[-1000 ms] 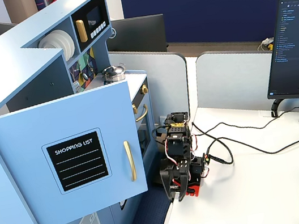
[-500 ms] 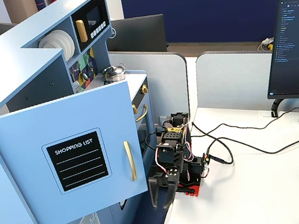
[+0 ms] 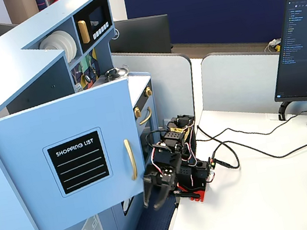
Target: Close the left cabinet door
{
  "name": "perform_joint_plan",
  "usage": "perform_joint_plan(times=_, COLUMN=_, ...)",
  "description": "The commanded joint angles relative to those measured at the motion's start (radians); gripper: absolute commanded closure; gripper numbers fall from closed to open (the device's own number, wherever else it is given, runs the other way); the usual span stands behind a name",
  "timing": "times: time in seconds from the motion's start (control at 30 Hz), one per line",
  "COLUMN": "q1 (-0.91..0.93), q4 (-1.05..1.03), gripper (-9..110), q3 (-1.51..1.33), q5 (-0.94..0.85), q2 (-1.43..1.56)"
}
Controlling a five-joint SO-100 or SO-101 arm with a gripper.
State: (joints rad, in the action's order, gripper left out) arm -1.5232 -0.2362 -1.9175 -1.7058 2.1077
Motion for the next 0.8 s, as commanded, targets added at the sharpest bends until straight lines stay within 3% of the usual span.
perform_joint_plan(times=0.0, q1=0.069, q4=-0.008, gripper=102, q3=0.005, q5=-0.006, q2=0.086)
perform_joint_plan(times=0.77, q1=0.413, q4=-0.046, gripper=102, q3=-0.083, q5=-0.029, q2=0.189)
